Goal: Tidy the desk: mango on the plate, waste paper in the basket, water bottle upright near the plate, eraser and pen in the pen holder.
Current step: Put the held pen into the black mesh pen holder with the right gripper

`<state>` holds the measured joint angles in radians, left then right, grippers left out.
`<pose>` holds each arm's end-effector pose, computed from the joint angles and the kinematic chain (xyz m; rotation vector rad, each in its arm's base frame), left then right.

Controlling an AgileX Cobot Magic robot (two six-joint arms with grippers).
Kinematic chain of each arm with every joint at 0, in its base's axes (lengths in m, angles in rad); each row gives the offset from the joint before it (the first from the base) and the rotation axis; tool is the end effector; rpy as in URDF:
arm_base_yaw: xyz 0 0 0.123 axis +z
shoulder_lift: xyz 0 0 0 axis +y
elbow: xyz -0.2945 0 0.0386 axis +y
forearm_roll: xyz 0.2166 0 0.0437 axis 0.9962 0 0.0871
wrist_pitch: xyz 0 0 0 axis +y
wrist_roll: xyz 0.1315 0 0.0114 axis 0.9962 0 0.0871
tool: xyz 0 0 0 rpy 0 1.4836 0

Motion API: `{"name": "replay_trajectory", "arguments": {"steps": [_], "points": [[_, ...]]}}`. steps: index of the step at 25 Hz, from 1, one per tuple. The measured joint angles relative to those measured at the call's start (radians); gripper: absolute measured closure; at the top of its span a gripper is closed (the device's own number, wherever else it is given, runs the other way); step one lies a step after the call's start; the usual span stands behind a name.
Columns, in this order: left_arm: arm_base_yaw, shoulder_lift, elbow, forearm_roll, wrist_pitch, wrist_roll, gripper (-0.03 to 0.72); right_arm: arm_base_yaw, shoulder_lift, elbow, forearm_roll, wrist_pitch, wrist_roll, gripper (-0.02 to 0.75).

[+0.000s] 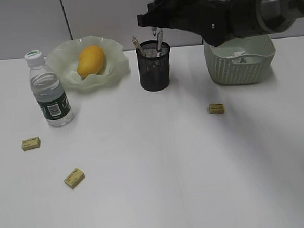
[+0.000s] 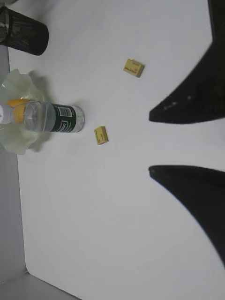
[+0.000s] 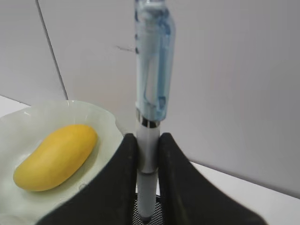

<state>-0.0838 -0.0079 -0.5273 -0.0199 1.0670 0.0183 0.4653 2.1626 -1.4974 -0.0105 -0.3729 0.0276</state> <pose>-0.0118 -0.0013 0.2505 0.1043 2.0132 -0.0653 0.4671 0.2351 0.2196 -0.3997 1.7442 0.3515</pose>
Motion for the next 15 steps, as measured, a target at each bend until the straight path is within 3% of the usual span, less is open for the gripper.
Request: {"name": "replay_trajectory", "arguments": {"steps": [15], "points": [[0.000, 0.000, 0.000, 0.003, 0.000, 0.000, 0.450, 0.000, 0.083, -0.036, 0.019, 0.024, 0.000, 0.626]]}}
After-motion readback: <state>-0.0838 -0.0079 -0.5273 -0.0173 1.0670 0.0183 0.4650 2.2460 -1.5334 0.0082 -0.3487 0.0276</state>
